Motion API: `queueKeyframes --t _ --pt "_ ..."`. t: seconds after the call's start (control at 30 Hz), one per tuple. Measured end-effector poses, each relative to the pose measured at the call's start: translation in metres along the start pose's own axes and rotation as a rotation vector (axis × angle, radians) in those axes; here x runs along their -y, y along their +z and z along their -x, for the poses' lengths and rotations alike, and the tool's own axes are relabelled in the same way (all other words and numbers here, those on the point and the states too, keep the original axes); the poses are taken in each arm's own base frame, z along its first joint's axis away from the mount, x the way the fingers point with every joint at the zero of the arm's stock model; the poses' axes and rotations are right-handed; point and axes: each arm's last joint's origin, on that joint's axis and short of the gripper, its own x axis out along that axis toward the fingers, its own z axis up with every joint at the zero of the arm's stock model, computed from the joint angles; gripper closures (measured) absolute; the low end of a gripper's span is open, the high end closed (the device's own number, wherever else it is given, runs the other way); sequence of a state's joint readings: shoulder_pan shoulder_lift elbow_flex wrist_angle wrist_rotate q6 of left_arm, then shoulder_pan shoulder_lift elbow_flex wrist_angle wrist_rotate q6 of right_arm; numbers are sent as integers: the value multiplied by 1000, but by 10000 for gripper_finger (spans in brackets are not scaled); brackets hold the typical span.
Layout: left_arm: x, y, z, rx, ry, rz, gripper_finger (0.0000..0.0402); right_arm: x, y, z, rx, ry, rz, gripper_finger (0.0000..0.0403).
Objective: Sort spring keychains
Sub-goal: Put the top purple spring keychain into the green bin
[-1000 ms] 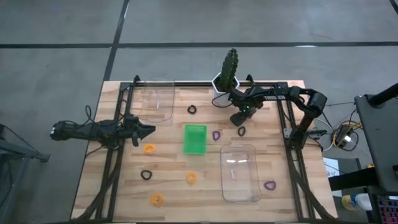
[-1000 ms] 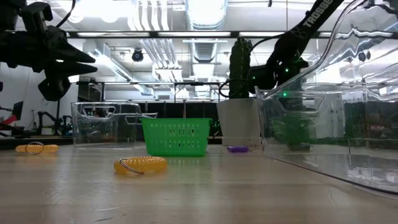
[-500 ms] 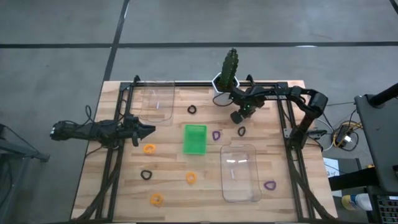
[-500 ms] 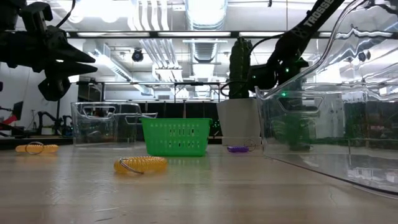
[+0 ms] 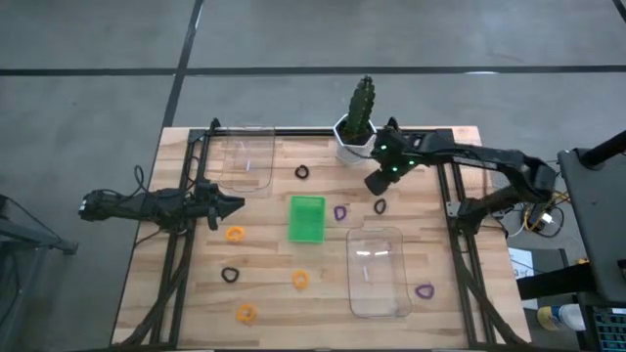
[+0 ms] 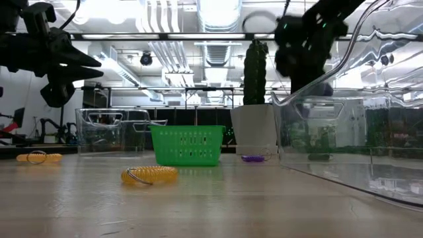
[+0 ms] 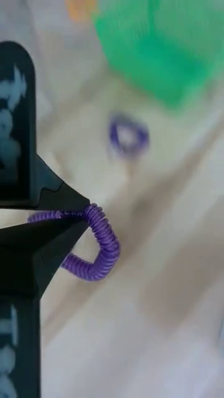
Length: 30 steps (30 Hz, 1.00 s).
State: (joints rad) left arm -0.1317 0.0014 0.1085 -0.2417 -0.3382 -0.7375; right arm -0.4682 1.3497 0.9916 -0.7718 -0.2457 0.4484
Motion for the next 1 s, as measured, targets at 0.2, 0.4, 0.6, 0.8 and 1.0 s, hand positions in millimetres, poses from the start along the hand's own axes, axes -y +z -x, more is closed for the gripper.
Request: queueKeyframes --t 0.2,0.4,0.6,0.8,1.0 --pt "0 0 0 0 0 -1 319 -27 -23 55 71 414 213 390" --pt "0 0 0 0 0 -1 319 -47 -48 107 182 800 514 390" --pt "0 0 0 -1 1 -2 319 -56 -64 146 346 1002 728 390" --pt "0 0 0 -2 1 -2 319 -61 -74 168 483 1087 871 390" --pt "0 0 0 -2 2 -2 319 -65 -76 170 490 1123 908 390"
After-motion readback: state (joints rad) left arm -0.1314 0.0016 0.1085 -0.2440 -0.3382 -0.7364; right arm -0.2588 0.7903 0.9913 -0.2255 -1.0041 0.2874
